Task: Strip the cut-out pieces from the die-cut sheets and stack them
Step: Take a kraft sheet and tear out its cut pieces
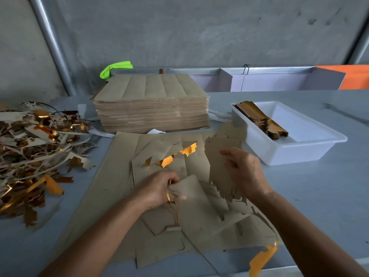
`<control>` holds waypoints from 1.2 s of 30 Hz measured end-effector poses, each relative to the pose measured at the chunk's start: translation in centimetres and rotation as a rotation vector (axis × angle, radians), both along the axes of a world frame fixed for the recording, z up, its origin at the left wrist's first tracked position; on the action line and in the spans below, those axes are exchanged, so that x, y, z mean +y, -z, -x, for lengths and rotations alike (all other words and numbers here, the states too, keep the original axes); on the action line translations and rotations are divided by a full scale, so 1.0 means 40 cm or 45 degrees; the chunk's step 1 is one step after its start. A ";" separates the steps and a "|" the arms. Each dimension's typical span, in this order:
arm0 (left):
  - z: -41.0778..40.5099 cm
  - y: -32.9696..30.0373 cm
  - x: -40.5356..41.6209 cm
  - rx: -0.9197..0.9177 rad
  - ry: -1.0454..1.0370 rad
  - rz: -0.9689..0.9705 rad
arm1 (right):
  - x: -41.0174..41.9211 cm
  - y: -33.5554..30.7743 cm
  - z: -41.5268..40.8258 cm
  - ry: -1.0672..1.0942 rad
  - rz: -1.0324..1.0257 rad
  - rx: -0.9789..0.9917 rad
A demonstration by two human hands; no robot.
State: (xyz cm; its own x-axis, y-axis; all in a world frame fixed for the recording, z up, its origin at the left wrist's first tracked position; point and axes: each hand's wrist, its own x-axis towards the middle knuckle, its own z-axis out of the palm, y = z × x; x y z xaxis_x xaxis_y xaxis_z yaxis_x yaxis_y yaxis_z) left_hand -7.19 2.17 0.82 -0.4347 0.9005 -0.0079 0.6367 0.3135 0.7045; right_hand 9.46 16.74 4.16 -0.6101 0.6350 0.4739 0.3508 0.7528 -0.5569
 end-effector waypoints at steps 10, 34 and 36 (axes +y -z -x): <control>0.010 -0.085 -0.012 -0.468 0.044 -0.627 | -0.070 -0.054 0.050 -0.407 0.198 -0.067; 0.005 0.036 0.033 -0.089 -0.538 -0.506 | -0.046 0.038 0.040 0.174 0.971 0.526; 0.005 0.043 0.024 -0.014 -0.459 -0.436 | -0.030 0.029 0.032 0.191 1.093 0.633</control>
